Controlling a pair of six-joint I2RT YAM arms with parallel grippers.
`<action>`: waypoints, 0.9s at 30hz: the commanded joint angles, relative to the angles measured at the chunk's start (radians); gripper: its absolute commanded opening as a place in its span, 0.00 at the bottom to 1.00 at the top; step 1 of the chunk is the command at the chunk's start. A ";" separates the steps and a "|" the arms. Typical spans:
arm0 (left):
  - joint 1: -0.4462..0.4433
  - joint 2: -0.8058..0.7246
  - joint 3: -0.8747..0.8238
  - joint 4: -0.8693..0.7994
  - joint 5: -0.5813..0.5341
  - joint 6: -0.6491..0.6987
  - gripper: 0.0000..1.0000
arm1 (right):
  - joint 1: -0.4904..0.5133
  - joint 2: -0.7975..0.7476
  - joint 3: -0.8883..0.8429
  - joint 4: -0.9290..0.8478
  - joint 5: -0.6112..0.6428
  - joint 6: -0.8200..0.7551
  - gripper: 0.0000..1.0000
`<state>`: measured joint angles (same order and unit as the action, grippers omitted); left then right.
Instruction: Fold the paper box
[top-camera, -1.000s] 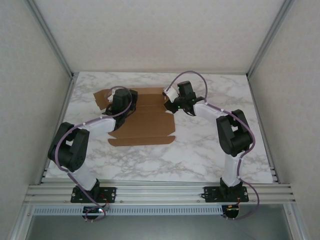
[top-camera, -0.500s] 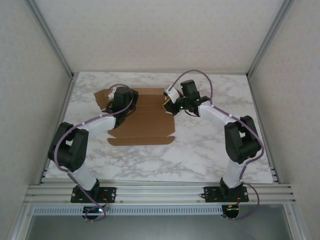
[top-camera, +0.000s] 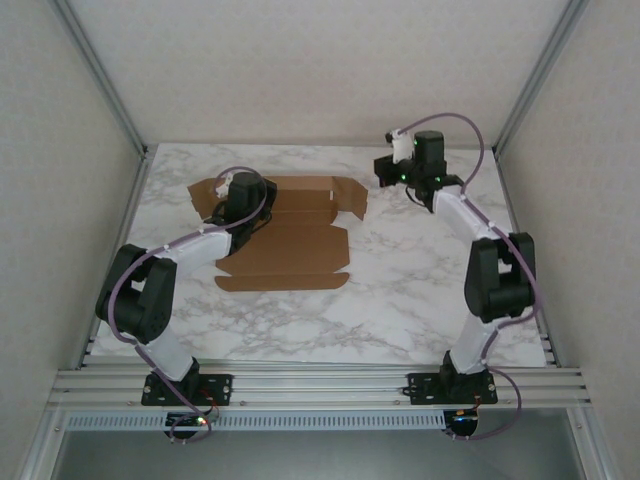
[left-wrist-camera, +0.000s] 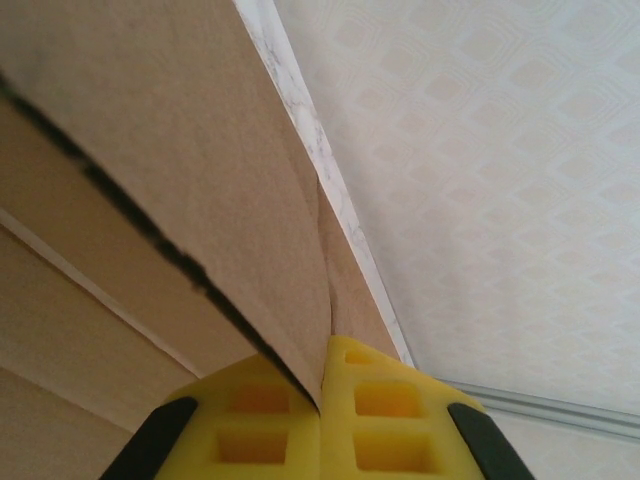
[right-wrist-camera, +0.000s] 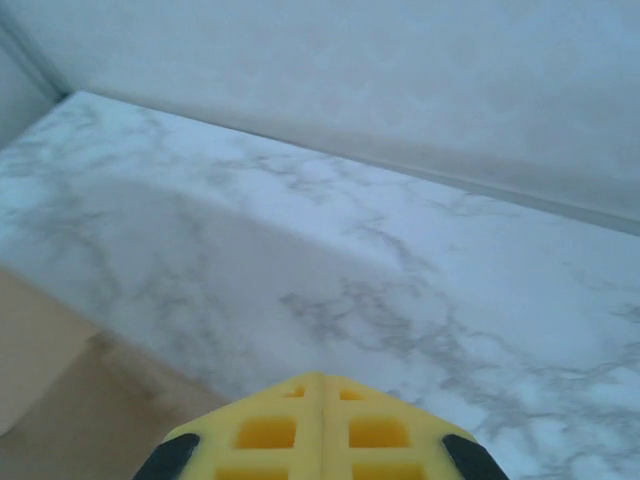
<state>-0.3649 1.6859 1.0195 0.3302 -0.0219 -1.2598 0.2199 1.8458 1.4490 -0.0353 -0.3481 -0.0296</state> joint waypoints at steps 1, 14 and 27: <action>-0.002 0.018 0.008 -0.103 0.001 0.021 0.00 | 0.001 0.130 0.086 -0.124 0.075 -0.041 0.07; -0.002 0.011 0.011 -0.109 0.017 0.018 0.00 | 0.084 0.151 -0.027 -0.038 -0.120 -0.313 0.40; 0.003 0.017 0.017 -0.106 0.032 0.018 0.00 | 0.163 0.132 -0.012 -0.098 -0.156 -0.390 0.41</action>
<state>-0.3534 1.6859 1.0267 0.3130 -0.0227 -1.2598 0.3305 2.0064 1.4075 -0.1009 -0.4385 -0.3832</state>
